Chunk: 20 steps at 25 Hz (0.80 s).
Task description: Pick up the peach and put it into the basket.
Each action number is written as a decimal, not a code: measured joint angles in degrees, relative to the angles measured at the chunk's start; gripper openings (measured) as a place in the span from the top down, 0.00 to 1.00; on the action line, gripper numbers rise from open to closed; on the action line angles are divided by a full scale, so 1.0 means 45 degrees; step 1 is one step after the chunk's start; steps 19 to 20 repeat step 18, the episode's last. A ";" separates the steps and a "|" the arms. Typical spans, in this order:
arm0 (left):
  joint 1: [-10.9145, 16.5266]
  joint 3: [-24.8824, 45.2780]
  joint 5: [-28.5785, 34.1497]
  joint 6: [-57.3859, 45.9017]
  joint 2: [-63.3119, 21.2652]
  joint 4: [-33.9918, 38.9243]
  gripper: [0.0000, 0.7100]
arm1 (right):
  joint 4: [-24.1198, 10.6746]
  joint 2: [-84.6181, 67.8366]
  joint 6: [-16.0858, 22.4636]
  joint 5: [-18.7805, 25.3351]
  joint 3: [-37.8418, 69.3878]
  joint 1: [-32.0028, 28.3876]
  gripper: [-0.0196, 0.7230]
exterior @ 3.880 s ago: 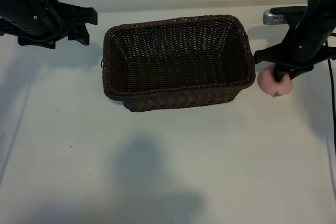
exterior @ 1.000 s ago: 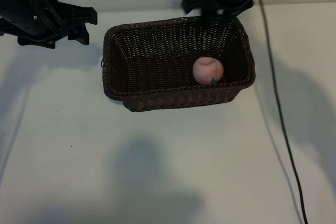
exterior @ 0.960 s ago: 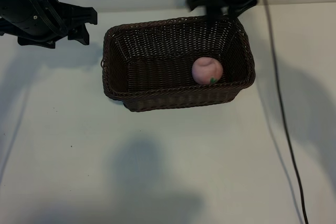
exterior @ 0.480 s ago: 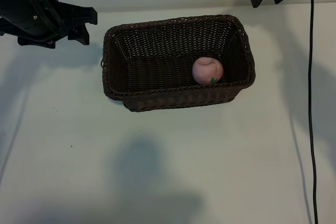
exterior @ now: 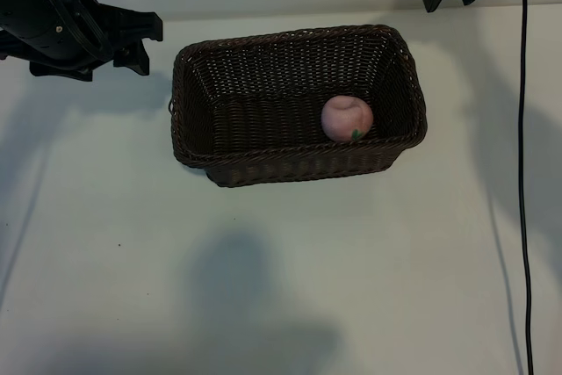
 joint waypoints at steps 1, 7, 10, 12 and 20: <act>0.0000 0.0000 0.0000 -0.0013 0.0000 0.0000 0.18 | -0.0012 0.0000 0.0000 0.0000 0.0000 0.0000 0.36; 0.0000 0.0000 0.0000 -0.0013 0.0000 0.0000 0.18 | -0.0012 0.0000 -0.0014 0.0000 0.0000 0.0000 0.36; 0.0000 0.0000 0.0000 -0.0013 0.0000 0.0000 0.18 | -0.0012 0.0012 -0.0014 0.0000 0.0000 0.0000 0.36; 0.0000 0.0000 0.0000 -0.0013 0.0000 0.0000 0.18 | -0.0024 0.0012 -0.0014 0.0000 0.0059 0.0000 0.36; 0.0000 0.0000 0.0000 -0.0013 0.0000 0.0000 0.18 | -0.0164 0.0040 -0.0053 -0.0007 0.0344 0.0000 0.36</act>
